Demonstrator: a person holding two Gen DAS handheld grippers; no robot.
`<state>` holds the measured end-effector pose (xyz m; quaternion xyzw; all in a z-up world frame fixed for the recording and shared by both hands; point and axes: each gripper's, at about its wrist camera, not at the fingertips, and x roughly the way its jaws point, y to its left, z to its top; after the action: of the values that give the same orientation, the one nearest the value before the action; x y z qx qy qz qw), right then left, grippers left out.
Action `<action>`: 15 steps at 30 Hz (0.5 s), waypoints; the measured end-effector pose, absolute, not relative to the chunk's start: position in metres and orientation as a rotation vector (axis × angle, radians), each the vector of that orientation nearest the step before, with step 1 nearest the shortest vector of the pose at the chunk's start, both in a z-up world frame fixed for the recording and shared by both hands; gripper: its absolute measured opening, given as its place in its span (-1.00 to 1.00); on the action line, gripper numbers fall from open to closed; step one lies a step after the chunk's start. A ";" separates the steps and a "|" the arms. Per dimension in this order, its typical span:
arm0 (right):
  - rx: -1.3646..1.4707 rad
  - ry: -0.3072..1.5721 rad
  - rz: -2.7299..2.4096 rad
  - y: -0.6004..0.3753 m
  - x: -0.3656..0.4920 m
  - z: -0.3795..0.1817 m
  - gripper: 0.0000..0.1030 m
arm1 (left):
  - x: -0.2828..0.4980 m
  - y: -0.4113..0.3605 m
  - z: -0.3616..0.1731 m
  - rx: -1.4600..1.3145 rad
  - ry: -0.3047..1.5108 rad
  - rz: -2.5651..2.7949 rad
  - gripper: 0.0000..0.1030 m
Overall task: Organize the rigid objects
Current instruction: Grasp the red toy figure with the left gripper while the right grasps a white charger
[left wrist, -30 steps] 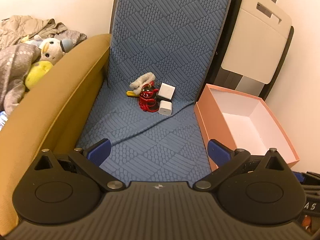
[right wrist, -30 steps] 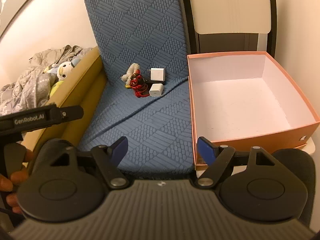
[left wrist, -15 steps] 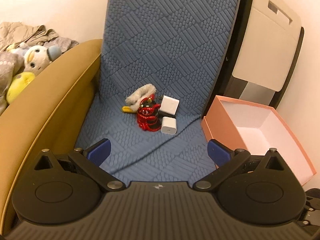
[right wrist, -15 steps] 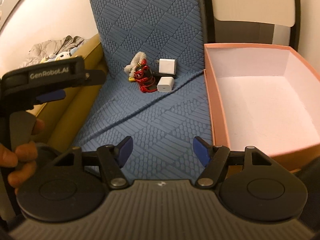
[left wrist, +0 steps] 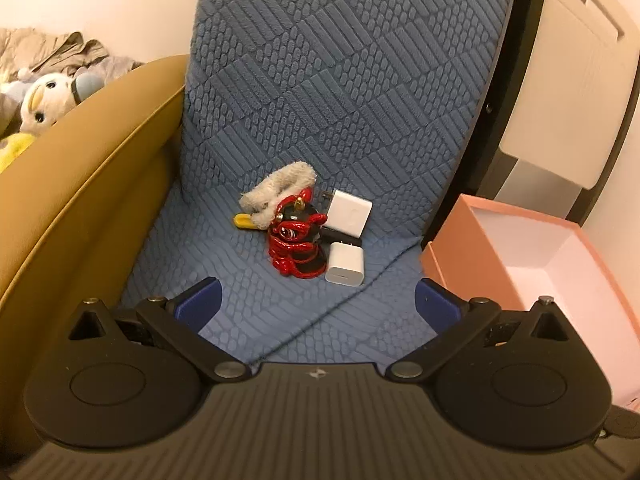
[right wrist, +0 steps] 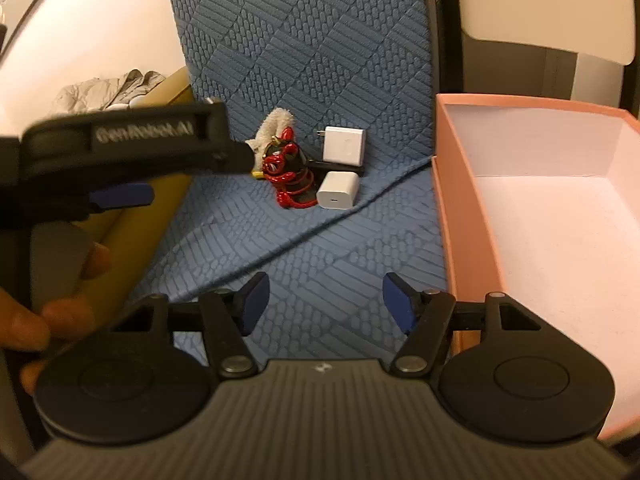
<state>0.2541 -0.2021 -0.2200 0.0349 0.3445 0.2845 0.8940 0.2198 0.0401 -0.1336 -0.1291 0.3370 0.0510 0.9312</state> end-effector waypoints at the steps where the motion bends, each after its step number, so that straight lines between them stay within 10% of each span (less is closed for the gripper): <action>1: 0.077 0.713 0.596 -0.201 0.256 -0.220 0.26 | 0.222 0.042 -0.136 -0.277 0.688 0.108 1.00; 15: 0.038 0.692 0.594 -0.169 0.315 -0.232 0.13 | 0.298 0.082 -0.179 -0.407 0.767 0.093 0.69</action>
<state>0.3153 -0.1687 -0.2320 0.0184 0.3341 0.2868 0.8977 0.2984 0.0822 -0.1787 -0.1971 0.3716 0.0450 0.9061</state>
